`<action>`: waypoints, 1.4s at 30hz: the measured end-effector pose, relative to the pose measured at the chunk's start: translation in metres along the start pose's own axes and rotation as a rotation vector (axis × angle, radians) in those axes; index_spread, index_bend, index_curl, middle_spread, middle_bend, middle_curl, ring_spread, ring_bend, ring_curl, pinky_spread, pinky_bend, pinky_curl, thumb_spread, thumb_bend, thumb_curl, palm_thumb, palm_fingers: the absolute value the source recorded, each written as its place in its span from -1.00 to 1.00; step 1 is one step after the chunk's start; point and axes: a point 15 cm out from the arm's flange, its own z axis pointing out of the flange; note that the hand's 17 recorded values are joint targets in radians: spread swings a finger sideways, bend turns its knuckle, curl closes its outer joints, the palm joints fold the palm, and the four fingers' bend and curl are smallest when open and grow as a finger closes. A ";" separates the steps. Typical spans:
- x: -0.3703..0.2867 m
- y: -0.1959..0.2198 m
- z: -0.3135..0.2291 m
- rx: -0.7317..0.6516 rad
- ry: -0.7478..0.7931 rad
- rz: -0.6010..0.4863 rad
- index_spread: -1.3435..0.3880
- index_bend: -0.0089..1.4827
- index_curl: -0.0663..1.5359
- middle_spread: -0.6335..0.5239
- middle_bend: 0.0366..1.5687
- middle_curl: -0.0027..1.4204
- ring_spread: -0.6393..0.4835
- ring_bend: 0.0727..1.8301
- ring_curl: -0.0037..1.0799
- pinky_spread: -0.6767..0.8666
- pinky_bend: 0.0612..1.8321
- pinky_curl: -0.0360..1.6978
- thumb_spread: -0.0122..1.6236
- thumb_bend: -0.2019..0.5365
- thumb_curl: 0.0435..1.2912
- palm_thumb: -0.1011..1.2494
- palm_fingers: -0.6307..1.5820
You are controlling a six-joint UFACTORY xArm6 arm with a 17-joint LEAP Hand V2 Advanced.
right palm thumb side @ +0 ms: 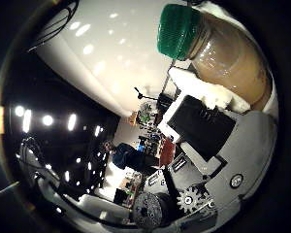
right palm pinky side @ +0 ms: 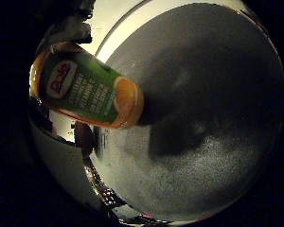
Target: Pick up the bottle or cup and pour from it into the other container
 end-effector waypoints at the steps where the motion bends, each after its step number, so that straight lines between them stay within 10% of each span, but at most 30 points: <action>1: -0.005 -0.004 -0.005 -0.007 0.017 -0.019 0.35 0.52 0.03 -0.07 0.70 -0.03 -0.14 0.57 0.09 -0.38 0.56 -0.37 -0.47 -0.50 0.21 0.82 0.61; 16: -0.116 -0.016 -0.027 -0.181 0.309 -0.156 0.35 0.59 0.03 -0.06 0.75 -0.01 -0.17 0.60 0.17 -0.36 0.51 -0.14 -0.63 -0.51 0.38 0.80 0.60; 42: -0.260 0.039 0.088 -0.737 0.933 -0.502 0.34 0.62 0.01 -0.05 0.74 0.00 -0.17 0.59 0.20 -0.41 0.33 0.12 -0.72 -0.51 0.44 0.76 0.61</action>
